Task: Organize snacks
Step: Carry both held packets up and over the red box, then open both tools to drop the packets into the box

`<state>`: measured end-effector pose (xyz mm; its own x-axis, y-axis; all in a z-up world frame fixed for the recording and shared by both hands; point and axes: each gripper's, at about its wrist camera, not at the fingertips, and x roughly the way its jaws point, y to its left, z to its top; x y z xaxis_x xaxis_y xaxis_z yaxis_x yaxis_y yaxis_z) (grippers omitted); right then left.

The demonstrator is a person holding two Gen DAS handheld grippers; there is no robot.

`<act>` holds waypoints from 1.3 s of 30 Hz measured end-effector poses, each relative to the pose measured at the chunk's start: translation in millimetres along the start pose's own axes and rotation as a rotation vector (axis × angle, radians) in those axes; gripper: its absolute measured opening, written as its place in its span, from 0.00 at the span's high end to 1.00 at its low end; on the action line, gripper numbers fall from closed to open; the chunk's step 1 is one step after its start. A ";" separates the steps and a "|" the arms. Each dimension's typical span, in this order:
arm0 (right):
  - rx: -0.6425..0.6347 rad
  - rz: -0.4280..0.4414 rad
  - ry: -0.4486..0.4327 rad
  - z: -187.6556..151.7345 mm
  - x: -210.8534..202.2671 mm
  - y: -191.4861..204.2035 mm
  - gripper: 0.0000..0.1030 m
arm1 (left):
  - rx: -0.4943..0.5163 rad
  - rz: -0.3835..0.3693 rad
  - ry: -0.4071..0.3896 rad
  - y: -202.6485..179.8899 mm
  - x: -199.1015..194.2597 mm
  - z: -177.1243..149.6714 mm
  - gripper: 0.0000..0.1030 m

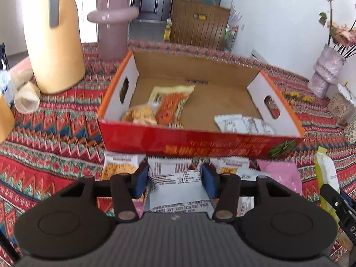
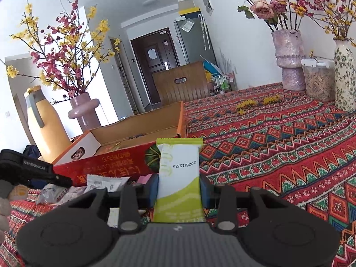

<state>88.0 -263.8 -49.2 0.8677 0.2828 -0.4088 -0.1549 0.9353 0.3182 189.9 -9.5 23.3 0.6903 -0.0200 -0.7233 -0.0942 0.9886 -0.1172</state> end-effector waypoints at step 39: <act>-0.190 -0.026 -0.002 78.0 146.0 75.0 0.64 | -0.004 0.116 -0.332 26.9 72.3 56.8 0.47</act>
<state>239.9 -169.0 -18.3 0.8737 0.2575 -0.4128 -0.2185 0.9658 0.1399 278.1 24.2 6.5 0.8704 0.1426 -0.4713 -0.1882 0.9808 -0.0507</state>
